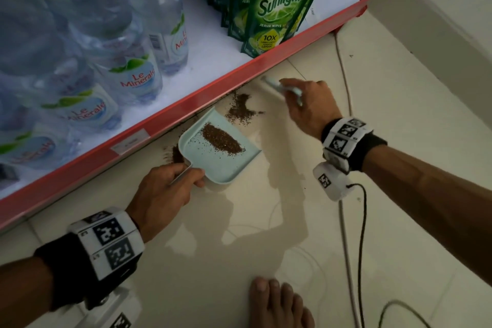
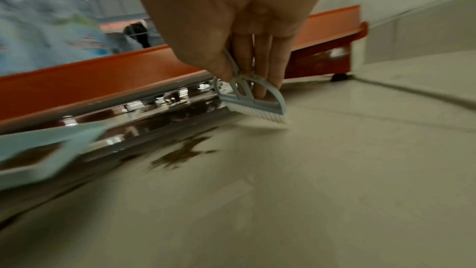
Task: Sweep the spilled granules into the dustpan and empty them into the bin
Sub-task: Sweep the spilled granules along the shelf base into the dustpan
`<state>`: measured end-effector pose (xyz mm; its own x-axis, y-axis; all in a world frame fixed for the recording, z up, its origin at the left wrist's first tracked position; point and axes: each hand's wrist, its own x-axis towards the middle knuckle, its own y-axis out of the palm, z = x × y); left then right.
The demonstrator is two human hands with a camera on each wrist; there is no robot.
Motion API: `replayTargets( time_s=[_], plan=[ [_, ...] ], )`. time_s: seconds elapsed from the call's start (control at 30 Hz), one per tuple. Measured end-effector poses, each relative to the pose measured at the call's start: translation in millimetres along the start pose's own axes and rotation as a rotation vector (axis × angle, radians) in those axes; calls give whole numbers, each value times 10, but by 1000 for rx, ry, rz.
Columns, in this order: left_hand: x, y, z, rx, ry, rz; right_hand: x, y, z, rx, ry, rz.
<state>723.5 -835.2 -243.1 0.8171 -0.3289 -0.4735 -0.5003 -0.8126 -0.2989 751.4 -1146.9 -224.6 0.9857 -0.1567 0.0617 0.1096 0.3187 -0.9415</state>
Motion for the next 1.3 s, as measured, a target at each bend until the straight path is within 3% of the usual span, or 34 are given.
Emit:
replayTargets(
  time_s=[0.1, 0.17, 0.4, 0.5, 0.67, 0.77, 0.83, 0.93, 1.03, 1.13, 1.3],
  plan=[
    [-44, -50, 1, 6, 1, 0, 183, -70, -248, -126, 231, 39],
    [-76, -75, -6, -9, -11, 1, 181, -52, -233, -151, 303, 98],
    [-146, -113, 11, -16, -47, -6, -307, 130, 587, 68, -136, 265],
    [-162, -125, -2, -23, -52, -6, -206, 27, 593, 86, -172, 235],
    [-183, -157, 19, -30, -52, -22, 388, -133, -6, -172, 109, 36],
    [-195, -179, 75, -27, -66, -28, 662, -59, -233, -232, 287, 51],
    [-198, -180, 98, -32, -73, -23, 708, 54, -216, -184, 327, 70],
    [-206, -176, 112, -37, -99, -30, 613, 232, 18, -94, 199, 59],
    [-222, -174, 130, -43, -123, -26, 397, 335, 358, 61, -110, 149],
    [-237, -180, 140, -37, -135, -16, 153, 343, 559, 123, -317, 249],
    [-275, -194, 158, -34, -146, 2, -8, 194, 396, 146, -311, 34]
  ],
)
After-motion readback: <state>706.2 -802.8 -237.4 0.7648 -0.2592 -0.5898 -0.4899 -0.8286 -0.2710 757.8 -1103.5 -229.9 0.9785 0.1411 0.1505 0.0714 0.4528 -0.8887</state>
